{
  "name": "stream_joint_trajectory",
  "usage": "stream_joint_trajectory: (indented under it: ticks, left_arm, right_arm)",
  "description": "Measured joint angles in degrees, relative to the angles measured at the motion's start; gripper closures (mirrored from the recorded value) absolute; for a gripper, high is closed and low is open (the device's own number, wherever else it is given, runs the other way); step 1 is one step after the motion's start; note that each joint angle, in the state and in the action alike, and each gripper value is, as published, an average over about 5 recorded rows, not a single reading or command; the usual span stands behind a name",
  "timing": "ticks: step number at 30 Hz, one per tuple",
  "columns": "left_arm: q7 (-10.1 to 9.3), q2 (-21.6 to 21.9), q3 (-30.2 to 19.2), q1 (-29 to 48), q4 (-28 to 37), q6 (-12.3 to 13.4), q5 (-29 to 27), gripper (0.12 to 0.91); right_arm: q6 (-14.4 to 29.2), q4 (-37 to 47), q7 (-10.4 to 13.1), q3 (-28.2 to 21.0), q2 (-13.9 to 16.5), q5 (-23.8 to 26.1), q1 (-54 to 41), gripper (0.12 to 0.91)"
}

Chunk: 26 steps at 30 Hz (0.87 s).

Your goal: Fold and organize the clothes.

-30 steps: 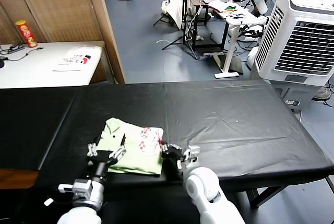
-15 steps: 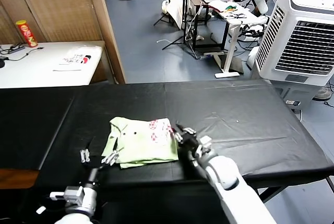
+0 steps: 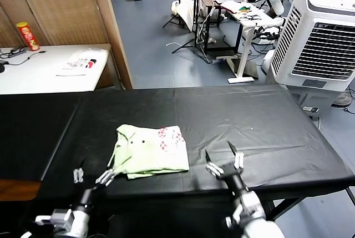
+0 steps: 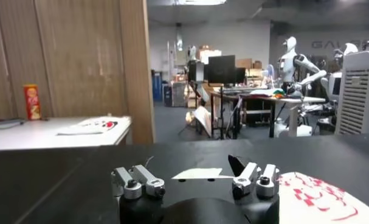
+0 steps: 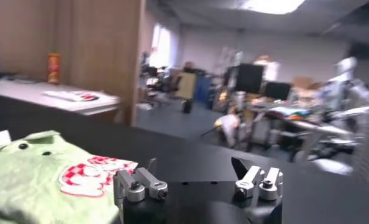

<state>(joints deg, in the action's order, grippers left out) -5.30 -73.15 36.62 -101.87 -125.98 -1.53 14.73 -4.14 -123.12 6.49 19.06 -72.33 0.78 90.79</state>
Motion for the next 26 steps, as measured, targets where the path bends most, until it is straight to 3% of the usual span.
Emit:
stream_joint_trajectory:
  ticks: [6, 14, 18, 26]
  left_arm:
    - [-2.04, 1.8, 1.8, -6.8, -1.8, 1.2, 2.5, 0.232]
    - [-4.63, 2.3, 3.0, -14.3, -5.9, -3.9, 5.0, 0.232]
    - [-4.69, 2.2, 3.1, -15.2, -6.7, -5.7, 5.1, 0.232]
    - [-4.44, 2.1, 3.2, -15.9, -6.8, -6.1, 5.7, 0.232]
  right_arm:
    - [1.6, -6.8, 3.6, 2.9, -2.3, 1.3, 13.3, 0.227]
    - [-1.6, -13.1, 8.6, 3.2, -3.4, 0.2, 24.8, 0.227]
    - [-2.9, -14.3, 9.3, 3.5, -3.2, -0.5, 27.3, 0.227]
    - [-3.1, -14.9, 9.3, 3.6, -3.2, -0.4, 28.6, 0.227]
